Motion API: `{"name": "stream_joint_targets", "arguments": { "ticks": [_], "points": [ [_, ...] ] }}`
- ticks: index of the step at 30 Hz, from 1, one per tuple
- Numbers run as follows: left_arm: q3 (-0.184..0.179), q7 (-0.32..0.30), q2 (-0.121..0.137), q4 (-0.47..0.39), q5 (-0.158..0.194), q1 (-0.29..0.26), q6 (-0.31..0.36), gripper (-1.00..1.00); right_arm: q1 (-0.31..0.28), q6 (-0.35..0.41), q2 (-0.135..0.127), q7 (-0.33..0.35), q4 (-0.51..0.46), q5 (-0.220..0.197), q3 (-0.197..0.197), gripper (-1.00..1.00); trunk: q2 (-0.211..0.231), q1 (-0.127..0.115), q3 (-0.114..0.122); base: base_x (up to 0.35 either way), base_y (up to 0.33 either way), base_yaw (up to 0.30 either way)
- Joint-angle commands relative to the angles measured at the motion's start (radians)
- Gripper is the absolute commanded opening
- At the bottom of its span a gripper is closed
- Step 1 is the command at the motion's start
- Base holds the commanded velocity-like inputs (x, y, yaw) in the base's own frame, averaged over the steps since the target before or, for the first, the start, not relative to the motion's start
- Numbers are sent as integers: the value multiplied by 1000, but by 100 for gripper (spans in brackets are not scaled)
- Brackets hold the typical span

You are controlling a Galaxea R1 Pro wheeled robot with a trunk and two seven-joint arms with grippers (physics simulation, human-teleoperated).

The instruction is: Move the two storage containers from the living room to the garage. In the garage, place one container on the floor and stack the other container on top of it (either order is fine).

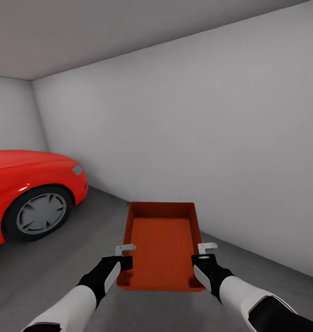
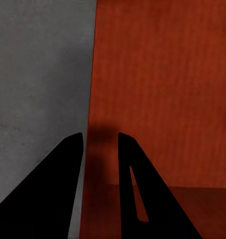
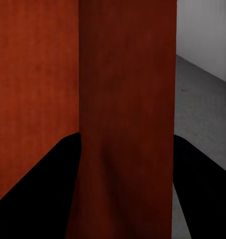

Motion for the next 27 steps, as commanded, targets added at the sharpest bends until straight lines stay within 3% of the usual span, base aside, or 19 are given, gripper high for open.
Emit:
{"name": "stream_joint_targets", "arguments": {
  "ticks": [1, 14, 19, 27],
  "points": [
    [-5, 16, -1, -4, -27, 1, 8, -100, -1, 6, 6, -4, -1, -27, -5, -100, -1, 1, 0, 322, 0, -250],
    [-7, 16, -1, -6, -29, 1, 8, -100, -1, 7, 6, -4, -1, -27, -5, -100, -1, 1, 0, 318, 0, -193],
    [-7, 16, -1, -7, -29, 1, 8, -100, -1, 6, 6, -4, -1, -27, -5, -100, -1, 1, 0, 67, 0, -52],
    [-7, 17, -1, -7, -29, 1, 8, -100, -1, 6, 6, -4, -1, -27, -5, -100, -1, 1, 0, 5, 0, -253]
  ]
}}
